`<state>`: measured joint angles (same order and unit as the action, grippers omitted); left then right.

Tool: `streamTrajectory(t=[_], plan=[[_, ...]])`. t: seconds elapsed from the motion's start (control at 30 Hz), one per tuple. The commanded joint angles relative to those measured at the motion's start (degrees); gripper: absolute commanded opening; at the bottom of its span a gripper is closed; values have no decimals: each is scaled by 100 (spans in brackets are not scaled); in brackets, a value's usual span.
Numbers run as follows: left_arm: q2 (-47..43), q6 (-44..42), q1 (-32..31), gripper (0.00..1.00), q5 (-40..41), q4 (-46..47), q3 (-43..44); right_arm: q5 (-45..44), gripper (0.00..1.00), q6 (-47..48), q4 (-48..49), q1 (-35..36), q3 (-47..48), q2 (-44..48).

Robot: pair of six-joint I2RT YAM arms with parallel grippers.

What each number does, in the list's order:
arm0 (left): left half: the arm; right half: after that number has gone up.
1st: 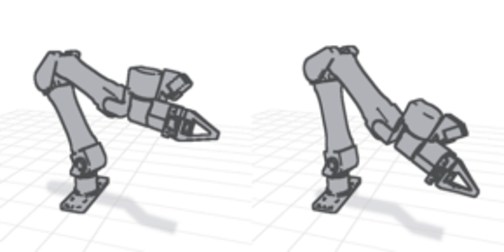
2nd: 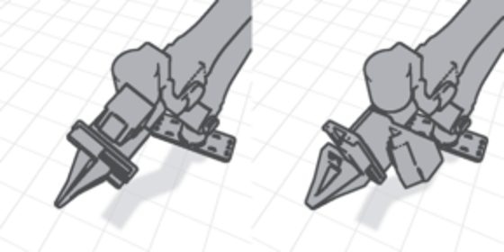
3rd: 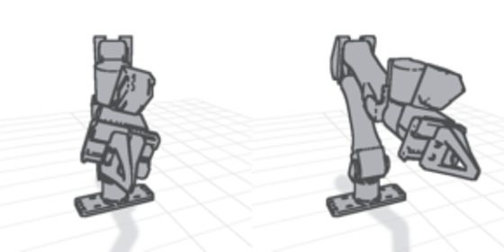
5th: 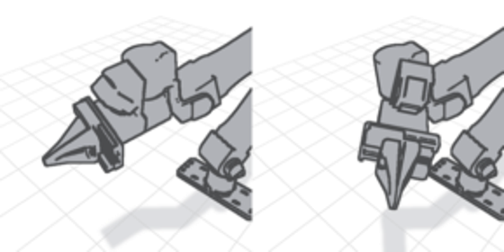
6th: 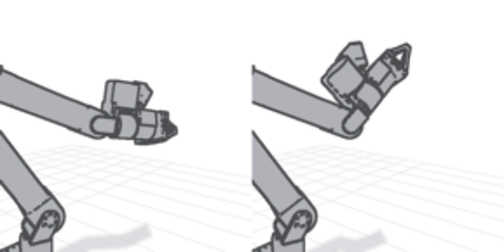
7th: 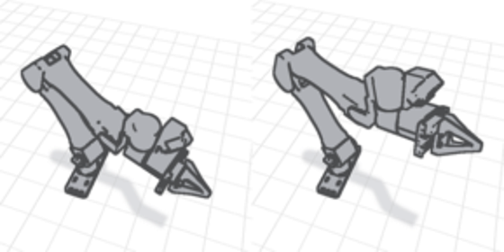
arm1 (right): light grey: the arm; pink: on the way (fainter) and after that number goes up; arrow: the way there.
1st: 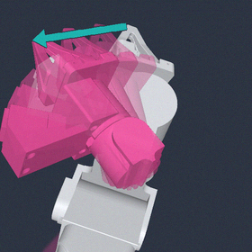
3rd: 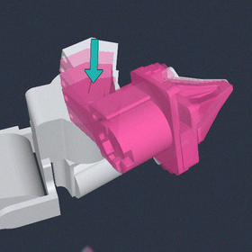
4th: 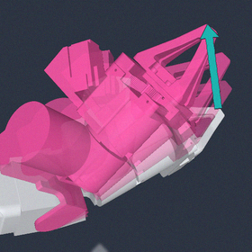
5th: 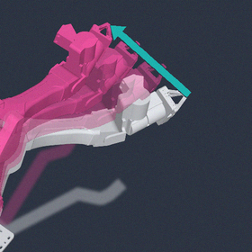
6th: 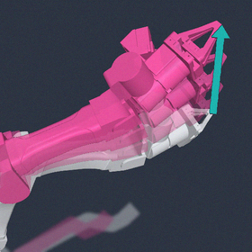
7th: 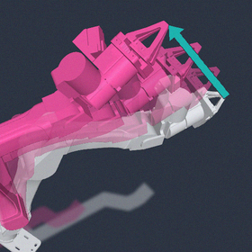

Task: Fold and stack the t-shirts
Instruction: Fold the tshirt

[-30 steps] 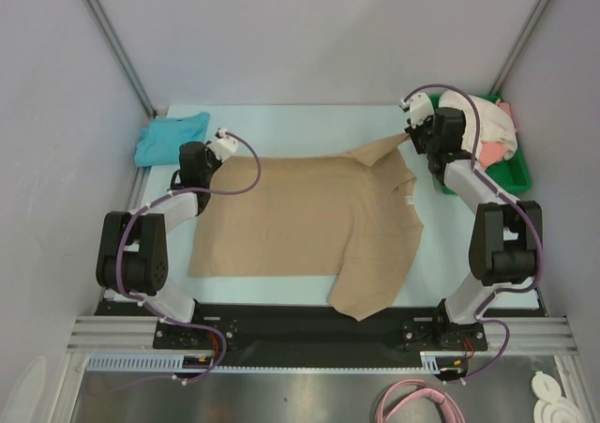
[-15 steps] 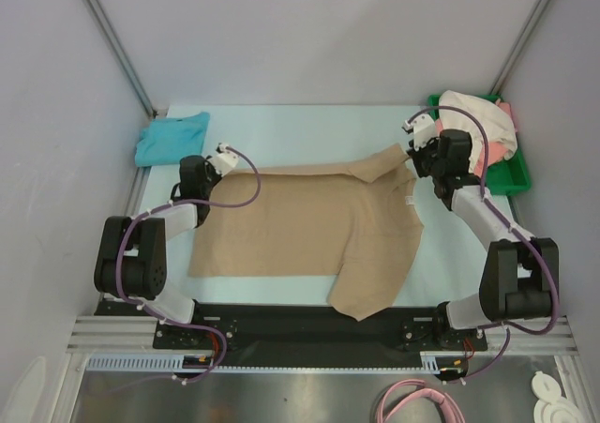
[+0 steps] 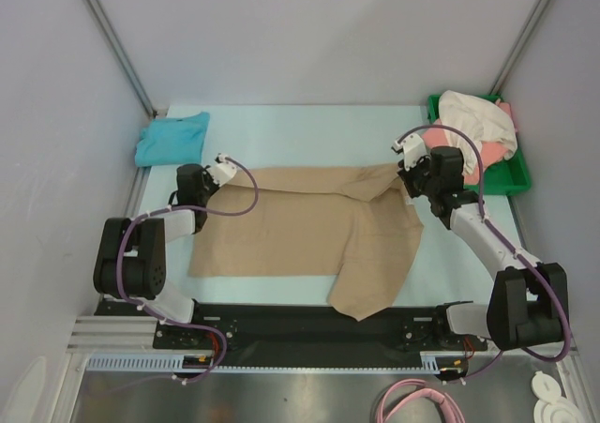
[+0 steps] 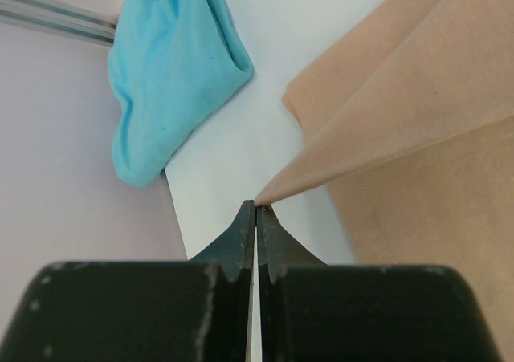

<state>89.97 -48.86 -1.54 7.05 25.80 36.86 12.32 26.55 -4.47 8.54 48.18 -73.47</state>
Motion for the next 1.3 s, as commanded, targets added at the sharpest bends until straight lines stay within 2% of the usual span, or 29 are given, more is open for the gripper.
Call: streamTrajectory(t=[0.0,0.33,0.43,0.47,0.53,0.57,0.6,0.67,0.73,0.83,0.87,0.93,1.27], plan=[[-217,-97,75,1,-151,-31,-118,95,0,-44,-36,8,-116,18],[-200,17,137,0,-265,-400,-504,570,0,-71,-265,-247,-230,-18],[-304,166,137,13,-274,-480,-575,702,0,-79,-300,-326,-230,-27],[-392,253,137,29,-257,-471,-636,745,0,-88,-317,-344,-230,-27],[-629,377,137,37,-309,-584,-663,816,0,-88,-353,-388,-230,-9],[-970,551,137,48,-440,-672,-637,834,0,-88,-353,-396,-239,-1],[-1112,666,137,54,-511,-760,-619,860,0,-88,-362,-405,-231,0],[-1489,1025,137,56,-904,-1260,-375,869,0,-88,-362,-423,-239,0],[-1553,1360,137,54,-1222,-1883,-119,860,0,-88,-327,-432,-230,-27],[-1185,1844,137,32,-1820,-3078,715,851,0,-79,-265,-423,-204,-71],[-1019,2054,137,16,-1917,-3307,1109,843,0,-79,-256,-414,-187,-97],[-579,2178,137,0,-2190,-3879,1436,808,0,-88,-239,-379,-116,-185],[371,2355,137,0,-1698,-4004,1877,614,0,-150,-10,-317,191,-571]])
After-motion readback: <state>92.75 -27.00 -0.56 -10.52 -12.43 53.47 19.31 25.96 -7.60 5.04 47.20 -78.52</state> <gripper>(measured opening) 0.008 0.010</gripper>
